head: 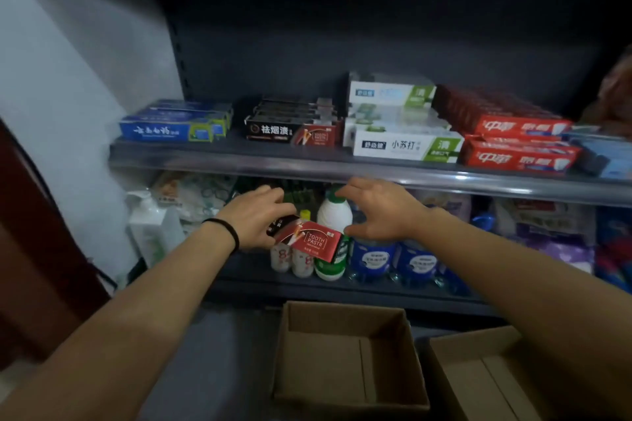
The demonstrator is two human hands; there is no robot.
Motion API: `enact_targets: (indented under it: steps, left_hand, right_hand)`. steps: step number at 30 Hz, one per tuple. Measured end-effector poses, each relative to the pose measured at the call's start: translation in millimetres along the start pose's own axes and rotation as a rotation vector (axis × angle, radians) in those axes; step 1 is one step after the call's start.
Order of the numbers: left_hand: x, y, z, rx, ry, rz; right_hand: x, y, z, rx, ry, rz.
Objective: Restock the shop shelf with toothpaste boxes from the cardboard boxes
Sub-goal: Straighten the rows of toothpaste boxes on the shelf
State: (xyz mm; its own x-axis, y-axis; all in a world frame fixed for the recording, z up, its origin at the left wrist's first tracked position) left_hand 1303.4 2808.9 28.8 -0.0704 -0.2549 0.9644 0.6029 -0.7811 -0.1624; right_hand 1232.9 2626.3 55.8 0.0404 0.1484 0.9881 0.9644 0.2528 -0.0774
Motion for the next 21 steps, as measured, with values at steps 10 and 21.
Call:
enact_targets:
  steps: [10, 21]
  left_hand:
    - [69.8, 5.0, 62.8, 0.103, 0.118, -0.195]
    - [94.6, 57.3, 92.6, 0.18, 0.219, -0.422]
  right_hand:
    - [76.1, 46.2, -13.5, 0.006, -0.084, -0.11]
    - [103.4, 105.2, -49.2, 0.007, -0.02, -0.031]
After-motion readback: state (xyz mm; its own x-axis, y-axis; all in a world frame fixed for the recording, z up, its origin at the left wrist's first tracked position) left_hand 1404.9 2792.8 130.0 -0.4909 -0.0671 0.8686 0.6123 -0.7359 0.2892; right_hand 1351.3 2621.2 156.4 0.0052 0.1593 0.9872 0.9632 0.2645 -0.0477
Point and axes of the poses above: each hand's wrist, its own y-axis towards the middle knuckle, its own x-axis out of the back of the hand, z = x × y, the point moved 5 cm from there along y, towards the middle knuckle, and after that the axes turned 12 degrees about z, right-handed, at the moved point
